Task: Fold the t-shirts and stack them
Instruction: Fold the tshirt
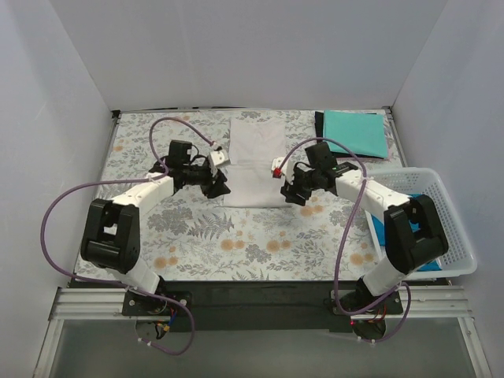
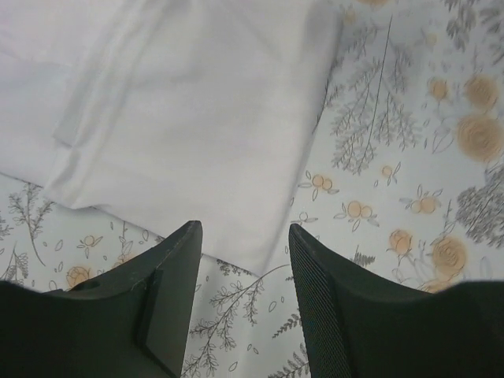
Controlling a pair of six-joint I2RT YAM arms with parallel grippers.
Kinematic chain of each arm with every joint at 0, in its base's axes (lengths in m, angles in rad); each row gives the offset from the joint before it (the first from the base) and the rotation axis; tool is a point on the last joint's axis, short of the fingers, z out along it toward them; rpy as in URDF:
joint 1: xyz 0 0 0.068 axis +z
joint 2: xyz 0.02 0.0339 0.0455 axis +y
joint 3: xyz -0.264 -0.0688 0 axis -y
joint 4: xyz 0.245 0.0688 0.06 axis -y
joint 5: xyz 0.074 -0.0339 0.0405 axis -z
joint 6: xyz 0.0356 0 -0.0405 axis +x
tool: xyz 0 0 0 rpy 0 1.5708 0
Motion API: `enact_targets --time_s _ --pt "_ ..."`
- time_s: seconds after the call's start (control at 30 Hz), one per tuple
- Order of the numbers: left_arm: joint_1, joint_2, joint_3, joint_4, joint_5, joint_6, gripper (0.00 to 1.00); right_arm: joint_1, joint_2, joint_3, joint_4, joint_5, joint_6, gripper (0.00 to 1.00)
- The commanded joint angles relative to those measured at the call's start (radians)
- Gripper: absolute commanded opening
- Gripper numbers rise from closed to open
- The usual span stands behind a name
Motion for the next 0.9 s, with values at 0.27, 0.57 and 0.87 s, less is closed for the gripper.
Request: enact_targets --time_s 0.27,0.57,0.87 --pt "-0.127 0.061 -0.149 0.066 -0.207 0.479 0.47 0.106 0.128 -0.070 0.133 0.183 -0.244 0.60" --pt "-0.144 0.167 -0.126 0.091 -0.265 0.481 0.42 0.114 0.159 -0.134 0.138 0.195 -0.289 0.53" --pt "-0.148 0.170 -0.063 0.013 -0.267 0.426 0.00 0.114 0.172 -0.081 0.096 0.237 -0.295 0.01"
